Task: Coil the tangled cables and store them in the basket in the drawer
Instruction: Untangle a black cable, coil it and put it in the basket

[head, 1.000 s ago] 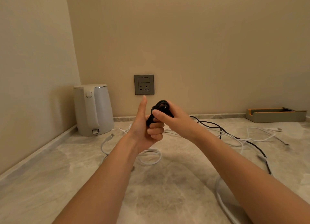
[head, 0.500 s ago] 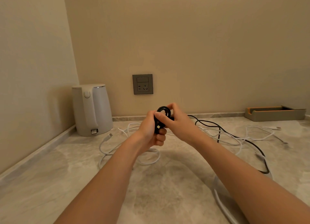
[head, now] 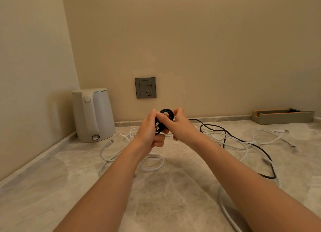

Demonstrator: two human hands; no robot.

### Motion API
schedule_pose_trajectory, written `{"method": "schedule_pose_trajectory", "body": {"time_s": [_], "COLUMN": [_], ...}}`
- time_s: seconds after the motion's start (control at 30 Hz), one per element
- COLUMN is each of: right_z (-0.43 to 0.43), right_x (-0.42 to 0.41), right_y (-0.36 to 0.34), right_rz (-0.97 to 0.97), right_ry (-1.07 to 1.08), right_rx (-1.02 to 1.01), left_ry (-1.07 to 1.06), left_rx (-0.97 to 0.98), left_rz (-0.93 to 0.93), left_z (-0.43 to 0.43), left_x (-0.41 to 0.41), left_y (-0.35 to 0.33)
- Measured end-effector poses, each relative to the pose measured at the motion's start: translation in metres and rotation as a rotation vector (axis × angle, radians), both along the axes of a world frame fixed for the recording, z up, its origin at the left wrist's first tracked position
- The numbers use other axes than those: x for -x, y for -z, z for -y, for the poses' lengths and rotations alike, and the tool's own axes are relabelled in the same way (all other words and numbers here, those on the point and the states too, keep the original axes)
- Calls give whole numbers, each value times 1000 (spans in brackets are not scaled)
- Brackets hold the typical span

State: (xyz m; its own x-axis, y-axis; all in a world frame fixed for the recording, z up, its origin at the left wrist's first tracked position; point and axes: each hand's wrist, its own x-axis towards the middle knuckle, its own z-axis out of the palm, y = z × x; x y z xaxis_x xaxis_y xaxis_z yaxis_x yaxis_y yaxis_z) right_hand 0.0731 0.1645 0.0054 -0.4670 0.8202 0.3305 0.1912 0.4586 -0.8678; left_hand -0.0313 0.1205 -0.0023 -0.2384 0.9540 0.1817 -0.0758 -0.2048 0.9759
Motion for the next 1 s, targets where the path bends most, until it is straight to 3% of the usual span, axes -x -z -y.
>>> {"method": "schedule_pose_trajectory", "body": {"time_s": [0.2,0.37,0.5,0.63,1.0], "right_z": [5,2,0,-4,-2], "right_x": [1,1,-5,-6,-6], "right_y": [8,11,12,14,9], "right_rz": [134,86,58,59,204], "right_ry": [162,176,63,104,86], "right_rx": [-375,-461,-542,-706,-740], "left_ry": [-48,-56,-65,-115,-155], "left_rx": [50,115,134,151,-2], "left_rz": [197,303,417,303,65], "left_z": [-1,-2,-1,-1,-2], "left_x": [-5,-5,0,-1,-1], "left_y": [-3,-3,-4,-4,1]}}
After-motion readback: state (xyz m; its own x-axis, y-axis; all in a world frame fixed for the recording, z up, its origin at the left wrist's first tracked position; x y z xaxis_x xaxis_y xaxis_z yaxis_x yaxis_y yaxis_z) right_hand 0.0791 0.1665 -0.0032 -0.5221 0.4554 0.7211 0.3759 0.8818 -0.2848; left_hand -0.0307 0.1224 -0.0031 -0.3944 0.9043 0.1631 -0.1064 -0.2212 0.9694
